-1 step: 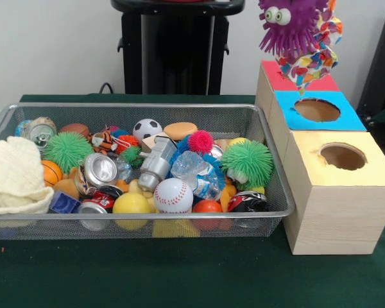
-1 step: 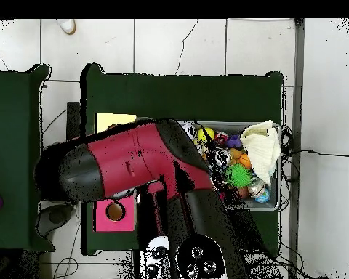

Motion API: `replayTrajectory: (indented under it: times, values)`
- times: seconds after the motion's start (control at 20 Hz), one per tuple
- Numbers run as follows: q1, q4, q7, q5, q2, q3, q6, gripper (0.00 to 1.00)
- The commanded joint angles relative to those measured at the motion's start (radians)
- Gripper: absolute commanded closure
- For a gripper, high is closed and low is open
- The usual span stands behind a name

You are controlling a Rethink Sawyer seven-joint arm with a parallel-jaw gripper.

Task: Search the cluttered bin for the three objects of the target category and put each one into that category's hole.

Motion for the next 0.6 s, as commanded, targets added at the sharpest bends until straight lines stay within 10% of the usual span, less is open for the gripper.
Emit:
replayTrajectory:
  times: [0.05, 0.6]
  values:
    - [0.008, 0.009, 0.159, 0.024, 0.031, -0.06, 0.013, 1.0]
    - [0.014, 0.018, 0.146, 0.042, 0.047, -0.082, -0.035, 1.0]
